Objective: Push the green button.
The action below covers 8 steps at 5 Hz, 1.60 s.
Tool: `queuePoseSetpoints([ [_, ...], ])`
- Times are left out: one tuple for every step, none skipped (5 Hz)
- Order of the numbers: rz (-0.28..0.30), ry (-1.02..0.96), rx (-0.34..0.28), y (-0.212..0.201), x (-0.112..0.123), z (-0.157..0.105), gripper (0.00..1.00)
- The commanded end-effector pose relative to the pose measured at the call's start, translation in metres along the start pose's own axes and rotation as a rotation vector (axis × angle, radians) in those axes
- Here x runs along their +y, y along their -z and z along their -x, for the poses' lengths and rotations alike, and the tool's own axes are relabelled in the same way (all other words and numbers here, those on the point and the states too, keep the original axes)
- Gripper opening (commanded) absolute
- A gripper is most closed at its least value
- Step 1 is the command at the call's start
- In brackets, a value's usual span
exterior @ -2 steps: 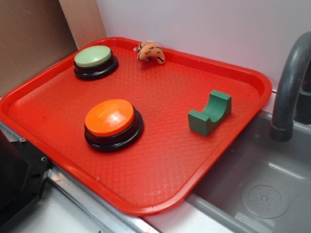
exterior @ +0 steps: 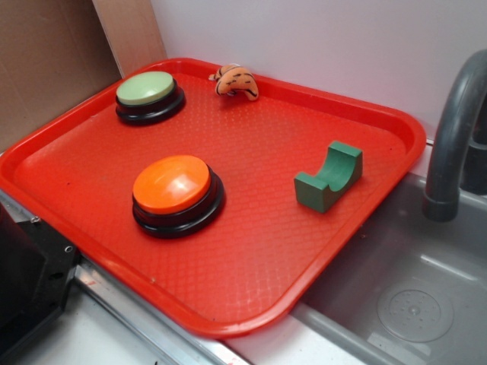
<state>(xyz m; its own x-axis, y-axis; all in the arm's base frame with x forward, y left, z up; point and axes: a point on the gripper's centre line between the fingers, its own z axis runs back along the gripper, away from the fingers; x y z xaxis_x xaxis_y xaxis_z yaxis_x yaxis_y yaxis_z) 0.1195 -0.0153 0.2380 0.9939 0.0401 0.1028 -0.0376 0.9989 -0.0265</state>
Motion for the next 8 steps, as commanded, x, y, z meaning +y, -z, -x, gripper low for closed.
queuePoseSetpoints([
  [-0.123,-0.365,-0.033,0.064,0.058,-0.09,1.0],
  [-0.12,-0.554,-0.066,0.09,0.087,-0.125,1.0],
  [-0.082,-0.675,-0.105,0.121,0.12,-0.132,1.0],
  [-0.07,-0.684,-0.116,0.141,0.133,-0.139,1.0],
  [-0.088,-0.679,-0.088,0.159,0.146,-0.134,1.0],
  [-0.124,-0.642,-0.068,0.174,0.153,-0.135,1.0],
  [-0.115,-0.635,-0.061,0.181,0.153,-0.137,1.0],
  [-0.106,-0.629,-0.046,0.192,0.152,-0.136,1.0],
])
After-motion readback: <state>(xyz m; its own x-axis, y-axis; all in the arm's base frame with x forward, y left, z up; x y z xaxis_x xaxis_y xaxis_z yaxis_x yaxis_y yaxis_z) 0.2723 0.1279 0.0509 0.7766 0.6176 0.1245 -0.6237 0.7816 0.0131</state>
